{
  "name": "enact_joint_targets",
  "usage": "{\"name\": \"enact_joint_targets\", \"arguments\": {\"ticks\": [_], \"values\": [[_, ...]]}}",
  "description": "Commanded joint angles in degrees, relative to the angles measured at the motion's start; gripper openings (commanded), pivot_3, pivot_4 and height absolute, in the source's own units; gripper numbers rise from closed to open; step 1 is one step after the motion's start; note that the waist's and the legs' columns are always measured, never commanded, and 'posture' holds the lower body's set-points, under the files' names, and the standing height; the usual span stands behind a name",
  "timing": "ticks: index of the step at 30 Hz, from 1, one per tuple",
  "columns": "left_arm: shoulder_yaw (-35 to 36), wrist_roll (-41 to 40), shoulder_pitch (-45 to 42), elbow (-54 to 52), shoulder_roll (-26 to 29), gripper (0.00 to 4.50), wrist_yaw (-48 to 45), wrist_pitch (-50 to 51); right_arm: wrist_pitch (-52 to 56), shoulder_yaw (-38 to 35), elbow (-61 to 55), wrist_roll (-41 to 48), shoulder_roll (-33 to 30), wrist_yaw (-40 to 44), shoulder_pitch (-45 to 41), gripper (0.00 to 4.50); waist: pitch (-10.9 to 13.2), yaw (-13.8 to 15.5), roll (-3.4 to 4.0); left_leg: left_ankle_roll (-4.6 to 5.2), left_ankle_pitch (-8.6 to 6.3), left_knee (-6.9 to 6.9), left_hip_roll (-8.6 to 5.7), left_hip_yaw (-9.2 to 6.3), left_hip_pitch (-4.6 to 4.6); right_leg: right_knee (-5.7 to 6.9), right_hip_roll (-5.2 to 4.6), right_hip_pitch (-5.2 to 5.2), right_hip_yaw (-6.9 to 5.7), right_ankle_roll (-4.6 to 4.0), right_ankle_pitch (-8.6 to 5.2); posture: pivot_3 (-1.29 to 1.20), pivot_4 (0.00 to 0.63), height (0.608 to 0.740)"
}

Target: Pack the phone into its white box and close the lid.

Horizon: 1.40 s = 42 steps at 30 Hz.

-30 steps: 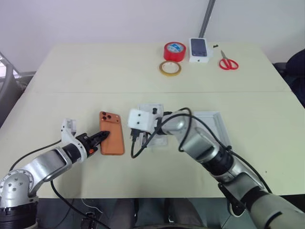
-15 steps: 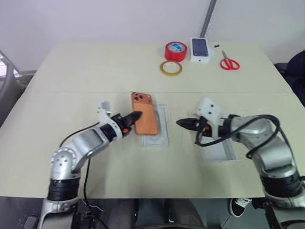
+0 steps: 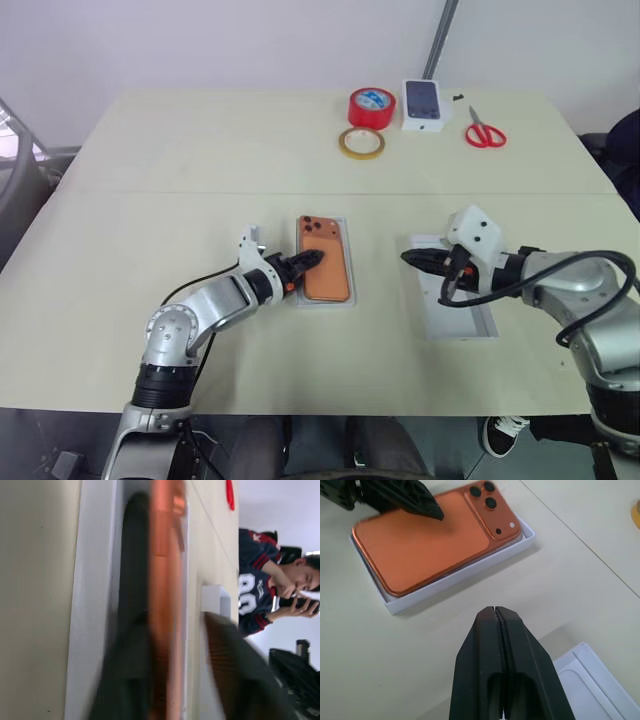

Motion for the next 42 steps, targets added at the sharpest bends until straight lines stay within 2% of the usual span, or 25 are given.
{"name": "enact_joint_targets", "arguments": {"ticks": [1,2,9,12,15,16,19,21,22,27,33,36,42], "values": [[0.9,0.4,-0.4,-3.0,1.7,3.71,-0.9,1.7,-1.5,-0.1,-1.3,0.7,-1.4,-0.4,-0.4,0.00,0.0,0.0,0.00,0.00,0.00,0.00,0.00,0.00,0.00,0.00,0.00,0.00,0.00,0.00,0.00,0.00,0.150,0.740],[1.4,0.1,-0.4,-3.9,3.0,4.14,-1.1,2.3,-1.7,0.1,-1.1,0.7,-1.5,-0.5,-0.6,0.00,0.0,-0.1,0.00,0.00,0.00,0.00,0.00,0.00,0.01,0.00,0.00,0.00,0.00,0.00,0.00,0.00,0.150,0.740],[5.2,4.4,-1.2,-10.2,16.5,4.14,-7.4,5.7,-3.0,4.7,1.4,-2.5,-2.0,-2.5,-3.3,0.00,0.0,-0.2,0.03,-0.06,0.04,-0.12,0.07,0.00,0.05,0.01,0.09,-0.04,0.03,-0.01,0.00,0.00,0.150,0.740],[5.8,10.9,-1.1,-11.3,21.4,4.14,-11.6,5.9,-4.0,9.4,3.8,-6.3,-1.9,-4.4,-4.9,0.00,0.0,-0.1,-0.01,-0.06,0.04,-0.08,0.04,0.00,0.04,0.00,0.04,-0.03,0.02,-0.01,0.00,0.00,0.150,0.740],[4.4,20.7,-1.0,-11.3,23.3,3.29,-15.4,3.4,-3.8,13.5,5.3,-8.3,0.0,-5.9,-7.5,0.00,0.1,-0.1,0.01,-0.07,0.04,-0.10,0.00,0.01,0.04,0.00,0.02,-0.03,0.02,-0.01,0.00,0.00,0.150,0.740],[2.0,25.9,-1.1,-12.0,24.6,2.90,-17.9,2.7,-2.6,15.4,6.9,-9.8,1.4,-7.5,-9.3,0.00,0.1,-0.1,0.00,-0.07,0.04,-0.10,0.00,0.00,0.03,0.00,0.02,-0.04,0.02,-0.01,-0.01,0.00,0.150,0.740],[-7.5,40.9,-1.9,-12.7,26.9,1.30,-24.8,0.1,0.4,20.9,11.5,-13.5,5.6,-10.9,-14.1,0.00,0.1,-0.3,0.05,-0.11,0.06,-0.13,0.01,0.02,0.05,0.01,0.05,-0.08,0.06,-0.01,0.00,0.00,0.150,0.740],[-10.6,46.3,-2.5,-12.0,26.2,0.26,-27.8,-1.0,1.1,23.1,13.1,-14.8,7.6,-12.0,-15.8,0.00,0.1,-0.2,0.04,-0.12,0.07,-0.19,0.00,0.03,0.04,0.00,0.05,-0.10,0.06,-0.02,-0.01,0.00,0.150,0.740],[-11.6,48.0,-3.1,-11.4,25.3,0.05,-28.9,-0.8,1.5,24.0,13.9,-15.3,9.1,-12.7,-16.6,0.00,0.1,-0.1,0.04,-0.12,0.07,-0.20,0.00,0.03,0.00,-0.01,0.05,-0.15,0.06,-0.02,-0.01,0.00,0.150,0.740],[-15.5,56.2,-5.5,-8.6,22.1,0.05,-34.5,-0.1,0.6,28.9,17.3,-19.6,12.8,-15.0,-18.5,0.00,0.1,-0.2,0.03,-0.11,0.06,-0.15,0.01,0.03,-0.12,-0.01,0.00,-0.23,0.04,-0.01,-0.01,0.00,0.150,0.740],[-19.0,60.5,-9.4,-7.7,16.2,0.05,-41.6,2.3,1.5,29.5,16.7,-19.7,14.8,-13.8,-18.7,0.00,0.1,-0.1,0.02,-0.07,0.04,-0.10,0.00,0.03,-0.10,0.09,-0.01,-0.24,0.03,-0.01,0.00,0.00,0.150,0.740],[-20.8,62.0,-10.5,-7.7,14.2,0.05,-45.0,3.5,2.4,28.8,14.0,-19.3,12.9,-12.3,-17.5,0.00,0.1,0.0,0.03,-0.06,0.04,-0.11,0.00,0.03,-0.10,0.10,-0.01,-0.24,0.03,-0.01,0.00,0.00,0.150,0.740],[-25.4,65.1,-14.2,-6.6,8.2,0.05,-51.2,5.2,5.2,25.5,4.3,-17.8,4.5,-8.5,-11.0,0.00,0.1,1.3,0.03,0.17,-0.09,-0.01,-0.07,0.02,-0.12,0.09,-0.08,-0.17,0.01,0.00,0.00,0.00,0.150,0.740]]}}
